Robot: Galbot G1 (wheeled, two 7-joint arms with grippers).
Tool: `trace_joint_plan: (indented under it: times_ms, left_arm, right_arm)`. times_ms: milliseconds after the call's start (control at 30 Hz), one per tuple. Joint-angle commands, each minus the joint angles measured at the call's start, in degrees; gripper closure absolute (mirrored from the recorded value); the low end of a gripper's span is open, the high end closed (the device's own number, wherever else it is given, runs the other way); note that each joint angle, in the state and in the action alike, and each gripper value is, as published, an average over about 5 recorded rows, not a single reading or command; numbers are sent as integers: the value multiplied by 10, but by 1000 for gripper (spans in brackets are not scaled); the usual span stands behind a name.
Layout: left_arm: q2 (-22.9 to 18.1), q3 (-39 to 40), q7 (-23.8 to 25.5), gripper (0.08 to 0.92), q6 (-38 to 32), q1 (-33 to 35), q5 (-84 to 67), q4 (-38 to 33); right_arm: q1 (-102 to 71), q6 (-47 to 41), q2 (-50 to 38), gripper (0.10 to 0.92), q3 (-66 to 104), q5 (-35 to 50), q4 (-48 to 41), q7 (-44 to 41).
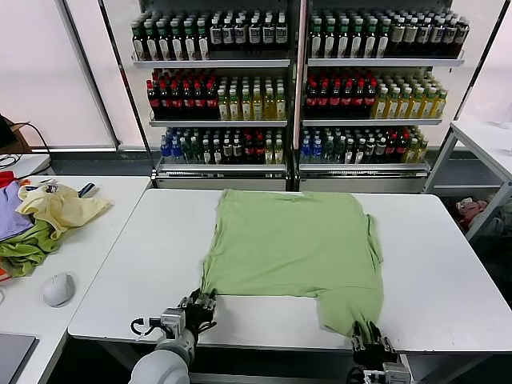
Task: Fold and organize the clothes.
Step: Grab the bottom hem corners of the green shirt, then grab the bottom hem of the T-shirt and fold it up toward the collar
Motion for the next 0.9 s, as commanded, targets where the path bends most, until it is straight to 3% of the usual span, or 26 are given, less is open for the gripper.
trace_joint_plan:
  times_ms: [33, 200, 300, 633, 900]
  left_arm:
    - [0, 1, -1, 716, 5, -1, -14, 2]
    - [3, 0, 2, 855, -10, 4, -12, -6]
    - [7, -4, 4, 895, -28, 9, -7, -19]
    - [27, -21, 29, 901, -73, 17, -5, -92]
    - [33, -17, 38, 901, -74, -40, -23, -63]
  right_arm:
    - [-2, 9, -2, 789, 0, 7, 3, -7]
    - [0, 57, -13, 884, 12, 3, 22, -30]
    - [5, 87, -23, 905, 24, 5, 35, -41]
    - [83, 110, -73, 906, 64, 57, 44, -47]
    - [194, 100, -107, 906, 53, 81, -20, -41]
